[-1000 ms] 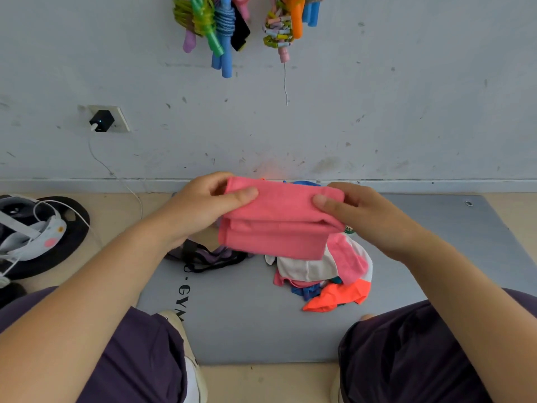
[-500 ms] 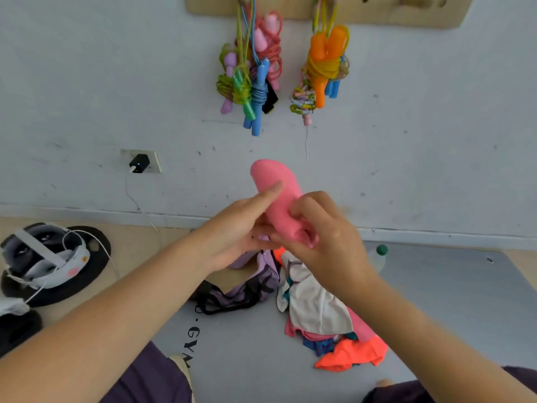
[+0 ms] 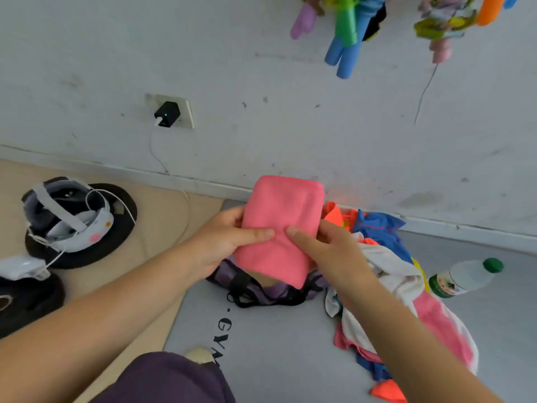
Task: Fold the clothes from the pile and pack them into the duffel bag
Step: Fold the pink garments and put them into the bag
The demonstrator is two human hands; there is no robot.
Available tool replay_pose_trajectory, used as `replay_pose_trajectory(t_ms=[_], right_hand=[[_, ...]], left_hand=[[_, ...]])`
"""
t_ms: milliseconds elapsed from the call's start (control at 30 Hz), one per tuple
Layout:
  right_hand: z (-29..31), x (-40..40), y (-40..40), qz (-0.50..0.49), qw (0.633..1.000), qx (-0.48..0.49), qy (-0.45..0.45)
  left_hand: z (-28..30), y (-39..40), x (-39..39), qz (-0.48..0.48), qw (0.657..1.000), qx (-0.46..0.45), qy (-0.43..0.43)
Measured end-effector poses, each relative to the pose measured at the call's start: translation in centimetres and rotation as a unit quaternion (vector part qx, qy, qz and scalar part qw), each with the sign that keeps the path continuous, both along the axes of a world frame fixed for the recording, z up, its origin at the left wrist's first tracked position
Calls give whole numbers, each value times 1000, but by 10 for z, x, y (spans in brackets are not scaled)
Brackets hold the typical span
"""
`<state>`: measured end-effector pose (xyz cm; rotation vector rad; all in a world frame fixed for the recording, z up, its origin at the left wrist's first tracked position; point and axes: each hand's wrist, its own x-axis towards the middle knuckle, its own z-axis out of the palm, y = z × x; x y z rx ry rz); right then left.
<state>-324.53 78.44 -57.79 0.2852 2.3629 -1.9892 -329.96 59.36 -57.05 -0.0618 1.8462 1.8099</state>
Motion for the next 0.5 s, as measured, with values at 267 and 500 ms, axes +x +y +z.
replay_pose_trajectory(t_ms=[267,500], right_hand=[[-114,-29,-11,57,966,-196,-156],[-168,-54,-12,62,936,-258,-230]], left_hand=[[-109,-6,-28,37,985,104,-129],[-172,14,-48,31,989,84,-120]])
